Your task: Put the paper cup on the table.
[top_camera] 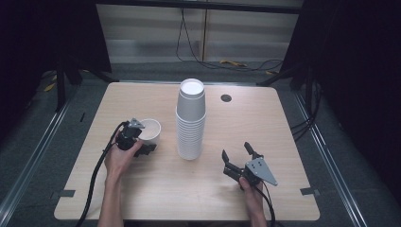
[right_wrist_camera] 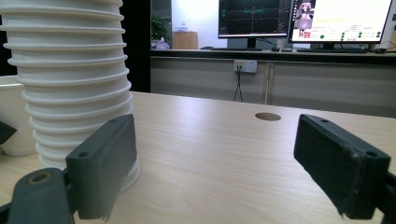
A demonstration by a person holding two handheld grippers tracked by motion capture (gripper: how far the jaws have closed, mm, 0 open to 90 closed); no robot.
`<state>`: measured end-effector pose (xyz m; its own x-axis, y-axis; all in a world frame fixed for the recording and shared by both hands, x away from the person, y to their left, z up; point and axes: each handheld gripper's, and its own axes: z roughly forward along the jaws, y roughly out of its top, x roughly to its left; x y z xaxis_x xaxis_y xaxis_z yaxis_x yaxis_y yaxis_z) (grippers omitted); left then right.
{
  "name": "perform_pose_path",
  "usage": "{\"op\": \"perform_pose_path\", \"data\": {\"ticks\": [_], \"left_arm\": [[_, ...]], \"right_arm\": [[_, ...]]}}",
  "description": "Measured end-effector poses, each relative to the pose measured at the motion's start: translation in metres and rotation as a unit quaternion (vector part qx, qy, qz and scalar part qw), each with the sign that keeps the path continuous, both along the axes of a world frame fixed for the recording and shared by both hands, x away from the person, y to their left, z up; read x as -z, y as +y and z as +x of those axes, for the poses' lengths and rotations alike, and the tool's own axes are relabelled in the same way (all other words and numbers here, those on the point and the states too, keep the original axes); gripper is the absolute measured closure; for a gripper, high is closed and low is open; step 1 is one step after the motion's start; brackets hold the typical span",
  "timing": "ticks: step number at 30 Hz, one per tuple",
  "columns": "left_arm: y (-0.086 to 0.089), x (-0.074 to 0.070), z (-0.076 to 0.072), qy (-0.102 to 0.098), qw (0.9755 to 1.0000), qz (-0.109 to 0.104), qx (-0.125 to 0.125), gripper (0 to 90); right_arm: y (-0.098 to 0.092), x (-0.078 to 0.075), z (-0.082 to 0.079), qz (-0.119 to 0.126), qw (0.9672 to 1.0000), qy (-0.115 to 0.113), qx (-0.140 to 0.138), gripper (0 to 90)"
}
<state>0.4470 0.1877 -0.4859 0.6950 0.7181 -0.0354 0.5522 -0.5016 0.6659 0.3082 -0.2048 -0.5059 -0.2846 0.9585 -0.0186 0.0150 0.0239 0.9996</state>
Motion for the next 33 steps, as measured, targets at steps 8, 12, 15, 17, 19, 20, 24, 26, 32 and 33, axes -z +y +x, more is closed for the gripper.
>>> {"op": "perform_pose_path", "data": {"ticks": [8, 12, 15, 17, 19, 20, 24, 26, 32, 33], "left_arm": [[0.012, -0.001, -0.018, -0.047, 0.9973, -0.051, -0.024, 15.7], [0.017, 0.002, -0.030, -0.062, 0.9948, -0.073, -0.037, 15.7], [0.021, 0.002, -0.038, -0.073, 0.9913, -0.101, -0.042, 15.7], [0.021, 0.001, -0.043, -0.077, 0.9906, -0.104, -0.044, 15.7], [0.020, 0.001, -0.049, -0.089, 0.9887, -0.109, -0.050, 15.7], [0.020, 0.001, -0.052, -0.089, 0.9876, -0.120, -0.049, 15.7], [0.020, -0.001, -0.061, -0.098, 0.9859, -0.124, -0.054, 15.7], [0.018, -0.002, -0.066, -0.112, 0.9804, -0.153, -0.054, 15.7], [0.011, -0.004, -0.085, -0.142, 0.9737, -0.168, -0.060, 15.8], [0.010, -0.004, -0.087, -0.148, 0.9733, -0.165, -0.059, 15.7]], "right_arm": [[0.000, 0.000, 0.000, 0.000, 1.0000, 0.003, -0.001, 13.3], [0.000, 0.000, 0.000, -0.001, 1.0000, 0.000, -0.003, 13.3], [0.000, 0.000, 0.000, 0.000, 1.0000, 0.000, -0.004, 13.3], [0.000, 0.000, 0.000, -0.001, 1.0000, -0.001, -0.004, 13.3], [0.000, 0.000, 0.000, -0.001, 1.0000, 0.000, -0.004, 13.3], [0.000, 0.000, 0.000, -0.001, 1.0000, -0.001, -0.004, 13.3], [0.000, 0.000, 0.000, 0.000, 1.0000, -0.001, -0.005, 13.3], [0.000, 0.000, 0.000, 0.001, 1.0000, 0.000, -0.005, 13.3], [0.000, 0.000, 0.000, 0.001, 1.0000, -0.001, -0.005, 13.4], [-0.001, 0.000, 0.000, 0.000, 1.0000, -0.002, -0.005, 13.3]]}}
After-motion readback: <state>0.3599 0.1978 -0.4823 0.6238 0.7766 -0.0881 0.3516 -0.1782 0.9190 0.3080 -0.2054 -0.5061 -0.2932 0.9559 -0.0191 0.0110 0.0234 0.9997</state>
